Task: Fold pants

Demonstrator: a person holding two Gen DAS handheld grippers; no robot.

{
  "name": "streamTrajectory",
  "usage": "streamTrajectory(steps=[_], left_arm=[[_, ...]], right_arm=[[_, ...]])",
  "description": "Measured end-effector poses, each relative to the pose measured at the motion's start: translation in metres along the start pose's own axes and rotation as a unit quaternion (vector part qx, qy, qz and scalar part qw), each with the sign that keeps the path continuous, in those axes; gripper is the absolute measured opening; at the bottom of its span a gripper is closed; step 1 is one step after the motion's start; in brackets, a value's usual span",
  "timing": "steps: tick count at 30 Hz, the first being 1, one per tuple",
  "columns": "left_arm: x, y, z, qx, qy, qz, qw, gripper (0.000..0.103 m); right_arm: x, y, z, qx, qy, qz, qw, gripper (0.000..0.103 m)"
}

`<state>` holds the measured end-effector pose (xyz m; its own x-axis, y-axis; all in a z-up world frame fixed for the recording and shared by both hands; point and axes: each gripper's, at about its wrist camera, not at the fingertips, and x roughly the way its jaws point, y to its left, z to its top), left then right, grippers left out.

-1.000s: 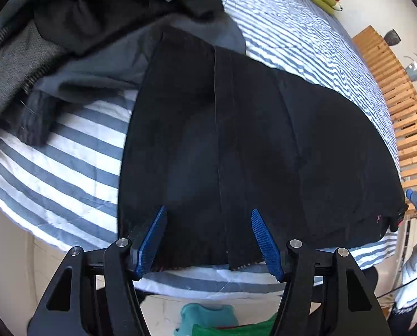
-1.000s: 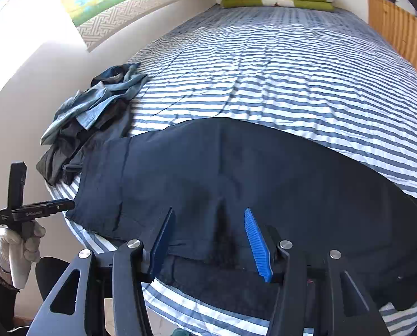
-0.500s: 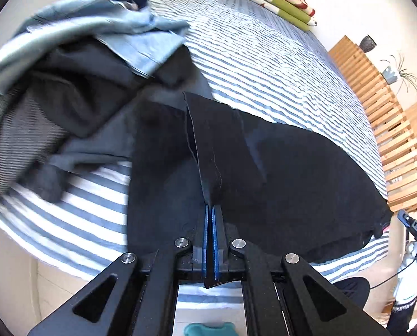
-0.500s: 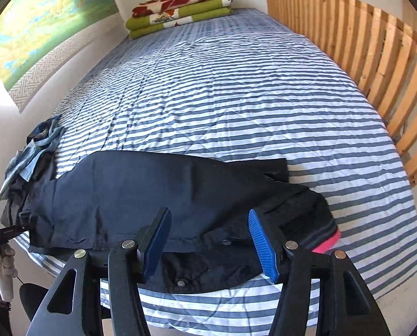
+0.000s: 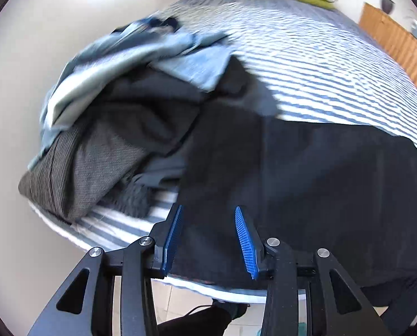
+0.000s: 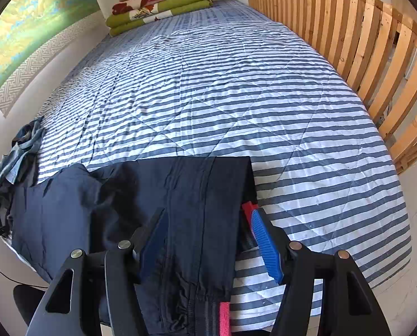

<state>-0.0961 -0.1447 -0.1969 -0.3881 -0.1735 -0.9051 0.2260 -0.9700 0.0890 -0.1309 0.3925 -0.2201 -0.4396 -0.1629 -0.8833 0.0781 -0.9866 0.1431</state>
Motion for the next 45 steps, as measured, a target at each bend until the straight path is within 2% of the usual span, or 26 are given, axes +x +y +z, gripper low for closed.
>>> streamTrajectory(steps=[2, 4, 6, 7, 9, 13, 17, 19, 21, 22, 24, 25, 27, 29, 31, 34, 37, 39, 42, 44, 45], left_arm=[[-0.01, -0.009, -0.005, 0.014, -0.015, -0.016, 0.9997, 0.042], [-0.022, -0.032, -0.007, 0.033, -0.02, -0.05, 0.998, 0.042], [-0.032, -0.036, -0.016, 0.06, -0.019, -0.086, 0.9943, 0.042], [-0.018, -0.042, -0.006, 0.074, -0.014, -0.099, 0.9922, 0.042], [-0.016, -0.066, -0.009, 0.102, -0.001, -0.131, 0.9862, 0.042], [0.011, -0.114, -0.021, 0.153, 0.023, -0.134, 0.9787, 0.042], [0.028, -0.139, -0.028, 0.161, 0.046, -0.146, 0.9751, 0.042], [0.036, -0.144, -0.03, 0.165, 0.05, -0.146, 0.9741, 0.042], [0.044, -0.145, -0.031, 0.159, 0.057, -0.148, 0.9744, 0.042], [0.048, -0.144, -0.03, 0.154, 0.062, -0.153, 0.9743, 0.042], [0.052, -0.142, -0.029, 0.147, 0.062, -0.16, 0.9741, 0.042], [0.052, -0.141, -0.028, 0.146, 0.059, -0.16, 0.9745, 0.042], [0.051, -0.138, -0.026, 0.138, 0.056, -0.162, 0.9756, 0.042], [0.053, -0.136, -0.022, 0.124, 0.054, -0.163, 0.9773, 0.041], [0.053, -0.139, -0.019, 0.115, 0.051, -0.169, 0.9775, 0.039], [0.05, -0.151, -0.013, 0.118, 0.039, -0.171, 0.9774, 0.039], [0.049, -0.169, -0.013, 0.146, 0.036, -0.163, 0.9751, 0.039], [0.054, -0.175, -0.012, 0.157, 0.04, -0.164, 0.973, 0.039], [0.045, -0.164, -0.007, 0.144, 0.03, -0.173, 0.974, 0.039], [0.039, -0.149, 0.002, 0.121, 0.024, -0.183, 0.9754, 0.039], [0.037, -0.143, 0.008, 0.114, 0.018, -0.18, 0.9769, 0.039]], right_arm=[[0.008, -0.012, 0.001, 0.01, 0.012, -0.005, 1.0, 0.058], [0.018, -0.025, -0.002, 0.029, 0.034, 0.009, 0.999, 0.058], [0.028, -0.036, -0.008, 0.047, 0.059, 0.029, 0.997, 0.058], [0.033, -0.04, -0.013, 0.053, 0.07, 0.036, 0.996, 0.058], [0.042, -0.043, -0.023, 0.057, 0.091, 0.046, 0.993, 0.058], [0.053, -0.041, -0.042, 0.056, 0.123, 0.077, 0.988, 0.058], [0.067, -0.032, -0.056, 0.04, 0.149, 0.078, 0.985, 0.058], [0.065, -0.025, -0.062, 0.027, 0.137, 0.074, 0.987, 0.059], [0.064, -0.018, -0.065, 0.013, 0.132, 0.077, 0.988, 0.051], [0.064, -0.016, -0.066, 0.017, 0.132, 0.095, 0.986, 0.03], [0.064, -0.014, -0.067, 0.023, 0.132, 0.092, 0.987, 0.022], [0.061, -0.013, -0.066, 0.022, 0.128, 0.088, 0.988, 0.011], [0.049, -0.017, -0.06, 0.037, 0.11, 0.102, 0.988, 0.008], [0.027, -0.024, -0.047, 0.057, 0.078, 0.129, 0.987, 0.005], [0.003, -0.027, -0.029, 0.062, 0.04, 0.138, 0.988, 0.004], [-0.025, -0.019, 0.003, 0.035, -0.02, 0.111, 0.993, 0.002], [-0.025, -0.018, 0.032, 0.014, -0.044, 0.081, 0.996, 0.001], [0.002, -0.026, 0.042, 0.021, -0.01, 0.071, 0.997, 0.001], [0.049, -0.035, 0.033, -0.004, 0.081, 0.039, 0.996, 0.006], [0.054, -0.053, 0.021, 0.0, 0.091, 0.024, 0.996, 0.008], [0.051, -0.057, 0.02, 0.004, 0.082, 0.016, 0.997, 0.01]])
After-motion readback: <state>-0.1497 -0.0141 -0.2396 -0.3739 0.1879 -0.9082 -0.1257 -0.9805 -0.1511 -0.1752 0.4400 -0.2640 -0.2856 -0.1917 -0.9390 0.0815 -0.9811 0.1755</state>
